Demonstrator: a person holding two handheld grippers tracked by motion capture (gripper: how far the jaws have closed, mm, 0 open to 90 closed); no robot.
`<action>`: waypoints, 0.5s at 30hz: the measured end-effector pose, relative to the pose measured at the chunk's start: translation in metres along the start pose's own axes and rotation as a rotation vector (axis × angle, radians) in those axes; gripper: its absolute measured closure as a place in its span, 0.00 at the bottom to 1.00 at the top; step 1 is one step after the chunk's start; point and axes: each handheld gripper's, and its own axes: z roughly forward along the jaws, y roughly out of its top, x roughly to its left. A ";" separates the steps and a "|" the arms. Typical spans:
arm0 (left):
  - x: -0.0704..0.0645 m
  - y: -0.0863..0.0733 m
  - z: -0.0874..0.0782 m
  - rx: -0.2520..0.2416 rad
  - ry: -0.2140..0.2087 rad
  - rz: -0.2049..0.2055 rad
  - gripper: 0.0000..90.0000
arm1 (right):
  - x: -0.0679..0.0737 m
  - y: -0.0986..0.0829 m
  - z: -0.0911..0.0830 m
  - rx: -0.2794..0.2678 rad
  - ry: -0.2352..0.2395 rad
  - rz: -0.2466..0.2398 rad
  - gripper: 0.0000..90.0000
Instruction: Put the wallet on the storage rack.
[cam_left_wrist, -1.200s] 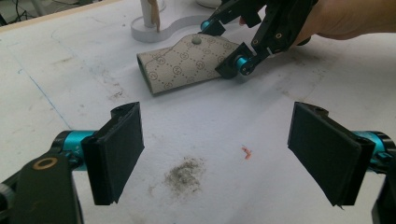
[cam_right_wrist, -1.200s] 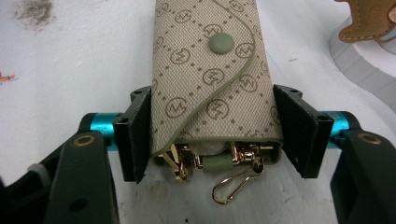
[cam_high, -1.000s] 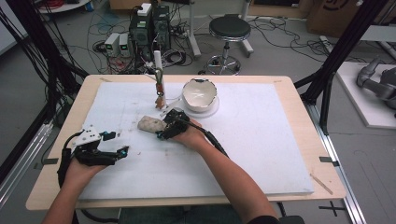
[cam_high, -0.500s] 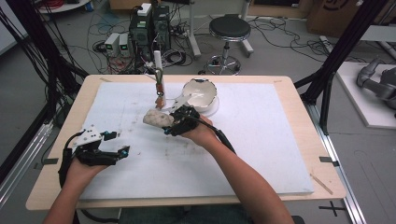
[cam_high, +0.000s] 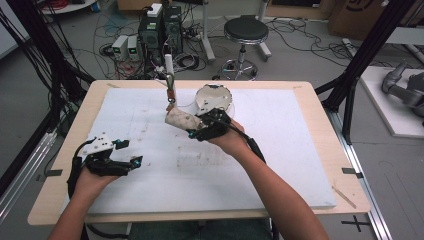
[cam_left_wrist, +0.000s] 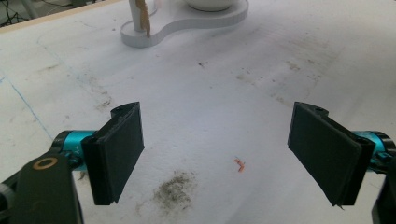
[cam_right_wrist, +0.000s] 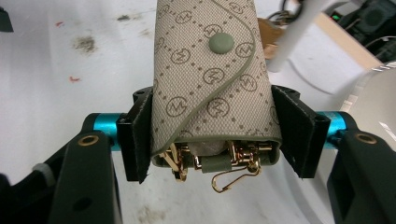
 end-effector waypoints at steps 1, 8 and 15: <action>0.000 0.000 0.001 -0.002 -0.003 -0.003 0.20 | -0.001 -0.001 -0.004 0.002 -0.003 0.009 0.40; 0.000 0.003 0.007 -0.002 -0.008 -0.003 0.20 | -0.016 -0.012 -0.030 -0.023 -0.056 0.042 0.40; -0.001 0.005 0.013 0.003 -0.022 0.001 0.20 | -0.030 -0.024 -0.048 -0.030 -0.106 0.061 0.40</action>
